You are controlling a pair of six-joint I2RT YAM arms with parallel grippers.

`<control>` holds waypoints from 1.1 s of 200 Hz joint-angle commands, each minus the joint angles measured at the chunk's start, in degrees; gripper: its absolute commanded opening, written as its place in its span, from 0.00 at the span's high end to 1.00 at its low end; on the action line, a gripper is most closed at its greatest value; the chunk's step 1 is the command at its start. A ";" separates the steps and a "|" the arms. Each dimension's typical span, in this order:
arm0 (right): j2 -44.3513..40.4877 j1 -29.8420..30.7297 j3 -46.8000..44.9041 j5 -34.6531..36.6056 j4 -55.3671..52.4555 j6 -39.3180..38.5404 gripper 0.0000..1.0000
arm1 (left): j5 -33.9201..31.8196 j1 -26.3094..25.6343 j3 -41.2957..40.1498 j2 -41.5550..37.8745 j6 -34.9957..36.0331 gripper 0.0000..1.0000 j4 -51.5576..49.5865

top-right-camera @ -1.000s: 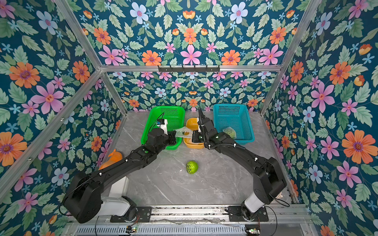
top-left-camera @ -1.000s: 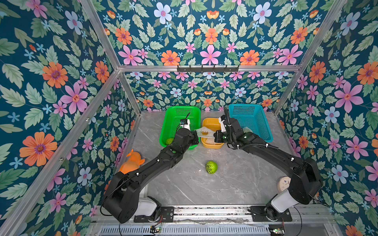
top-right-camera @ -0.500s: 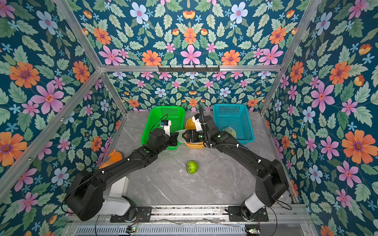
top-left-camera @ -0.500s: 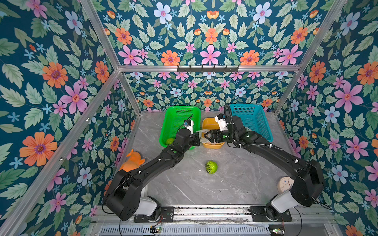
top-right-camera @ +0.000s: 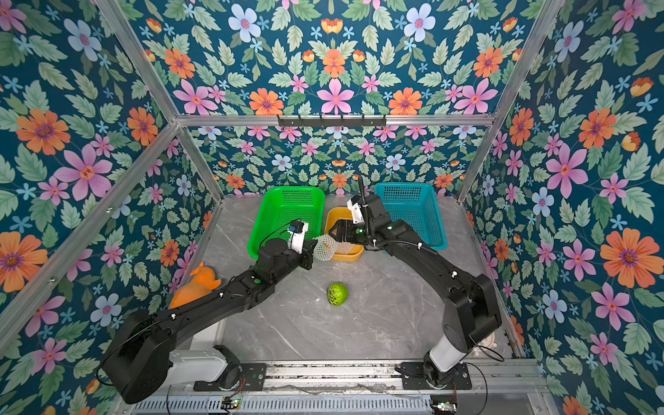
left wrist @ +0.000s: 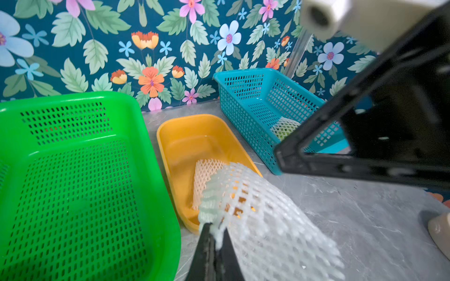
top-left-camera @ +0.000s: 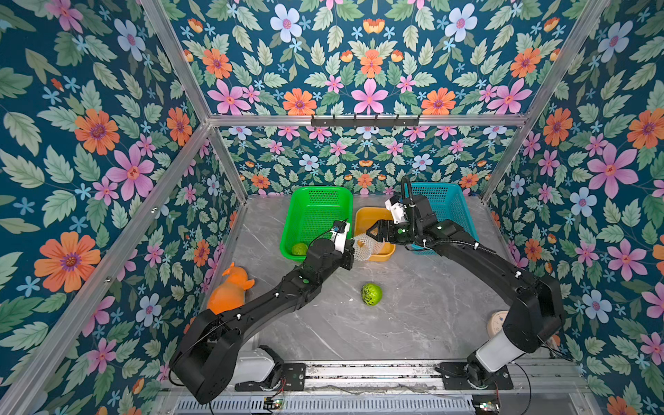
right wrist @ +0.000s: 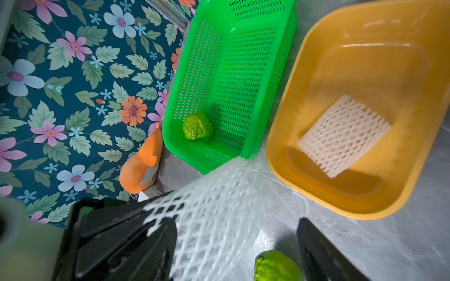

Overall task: Sleeve custard apples in foam nets
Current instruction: Open the foam net.

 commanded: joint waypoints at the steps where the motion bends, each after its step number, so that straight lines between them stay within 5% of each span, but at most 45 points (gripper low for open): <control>1: 0.98 0.03 1.40 -2.88 -1.70 2.65 0.22 | -3.14 -1.91 -0.30 -0.61 5.81 0.99 3.51; 39: 3.84 -0.38 0.68 -8.00 0.80 5.67 0.32 | -5.65 -4.14 -0.19 -0.14 7.59 0.99 3.53; 97: 2.97 -0.98 -1.74 -11.61 3.73 7.53 1.00 | -6.55 -4.63 0.33 0.74 7.51 0.97 3.17; 120: 2.04 -1.70 -2.69 -10.41 3.99 7.62 1.00 | -6.91 -4.65 0.20 0.43 7.20 0.84 2.75; 137: -0.22 -2.29 -3.26 -8.82 4.01 7.37 1.00 | -7.93 -4.60 0.21 0.23 6.31 0.42 1.90; 165: -1.46 -3.53 -4.33 -6.63 4.40 6.86 1.00 | -9.82 -4.60 -0.99 -0.99 3.65 0.01 1.60; 220: -4.84 -6.44 -8.46 -1.40 5.06 5.86 1.00 | -8.99 -4.62 -5.49 -4.47 -3.42 0.01 -2.45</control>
